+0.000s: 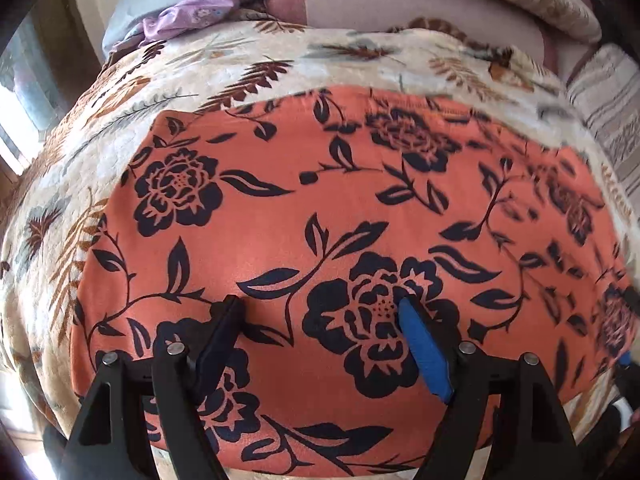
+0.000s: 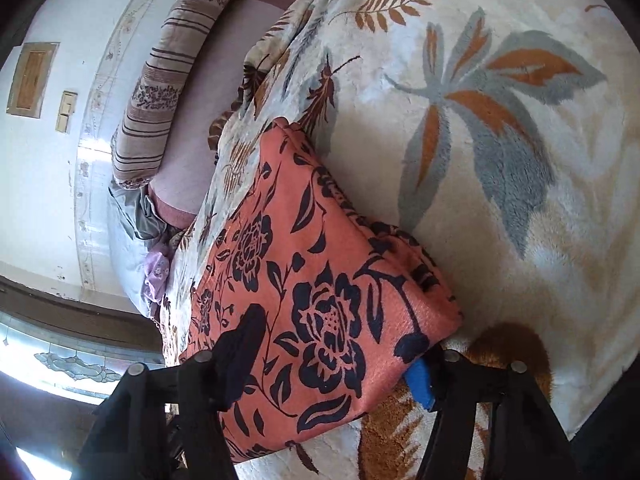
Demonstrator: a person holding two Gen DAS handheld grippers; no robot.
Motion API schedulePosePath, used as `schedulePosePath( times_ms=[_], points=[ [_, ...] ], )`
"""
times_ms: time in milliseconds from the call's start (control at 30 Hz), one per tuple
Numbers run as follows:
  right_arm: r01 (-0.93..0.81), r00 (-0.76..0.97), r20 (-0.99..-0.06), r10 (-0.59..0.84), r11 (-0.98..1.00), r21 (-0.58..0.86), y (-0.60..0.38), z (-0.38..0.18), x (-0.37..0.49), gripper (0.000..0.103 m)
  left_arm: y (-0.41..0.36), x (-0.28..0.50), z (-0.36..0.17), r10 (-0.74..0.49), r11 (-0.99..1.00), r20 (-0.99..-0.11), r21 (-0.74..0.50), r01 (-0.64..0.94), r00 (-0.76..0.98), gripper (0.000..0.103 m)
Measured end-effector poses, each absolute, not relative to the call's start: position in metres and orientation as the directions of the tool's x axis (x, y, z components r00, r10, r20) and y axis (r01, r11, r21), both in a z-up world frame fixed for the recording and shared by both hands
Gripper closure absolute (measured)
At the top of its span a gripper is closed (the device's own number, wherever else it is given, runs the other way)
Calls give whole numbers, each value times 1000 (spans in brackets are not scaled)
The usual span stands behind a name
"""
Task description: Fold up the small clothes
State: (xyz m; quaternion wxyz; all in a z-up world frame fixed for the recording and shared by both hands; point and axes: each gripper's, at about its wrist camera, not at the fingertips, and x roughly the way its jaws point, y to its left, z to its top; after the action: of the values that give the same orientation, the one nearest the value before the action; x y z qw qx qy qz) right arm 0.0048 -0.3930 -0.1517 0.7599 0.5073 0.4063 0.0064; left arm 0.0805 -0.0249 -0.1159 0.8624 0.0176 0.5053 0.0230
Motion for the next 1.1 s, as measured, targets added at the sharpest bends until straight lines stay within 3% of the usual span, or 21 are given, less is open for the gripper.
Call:
schedulePosePath(
  times_ms=[167, 267, 533, 600, 667, 733, 900, 967, 1033, 1100],
  points=[
    [365, 679, -600, 422, 515, 775, -389, -137, 5, 38, -22, 72, -98, 48, 999, -860, 30, -43, 507, 19],
    [366, 665, -620, 417, 541, 757, -385, -139, 11, 30, -24, 72, -103, 38, 999, -860, 31, -23, 509, 19],
    [375, 635, -657, 406, 581, 722, -380, -146, 17, 33, -26, 72, -116, 45, 999, -866, 40, -20, 498, 15],
    [382, 626, -674, 393, 599, 704, -380, -145, 18, 40, -24, 72, -114, 33, 999, -870, 27, -20, 493, 15],
    [396, 613, -690, 384, 607, 689, -381, -147, 19, 60, -20, 71, -109, 22, 1000, -873, 11, -25, 488, 16],
    [398, 612, -686, 393, 596, 697, -385, -151, 17, 66, -17, 67, -102, 14, 1000, -861, -1, -29, 509, 16],
    [408, 621, -674, 400, 569, 714, -388, -154, 16, 64, -18, 70, -122, 23, 1000, -860, 22, -7, 510, 12],
    [403, 634, -651, 418, 539, 739, -389, -154, 16, 53, -22, 68, -122, 41, 999, -844, 54, 8, 535, 11],
    [400, 610, -677, 412, 578, 712, -386, -150, 24, 53, -19, 69, -121, 26, 999, -848, 33, 4, 529, 11],
    [383, 589, -696, 410, 618, 687, -379, -141, 33, 84, -16, 71, -118, 1, 1000, -855, 9, 12, 518, 12]
  ],
)
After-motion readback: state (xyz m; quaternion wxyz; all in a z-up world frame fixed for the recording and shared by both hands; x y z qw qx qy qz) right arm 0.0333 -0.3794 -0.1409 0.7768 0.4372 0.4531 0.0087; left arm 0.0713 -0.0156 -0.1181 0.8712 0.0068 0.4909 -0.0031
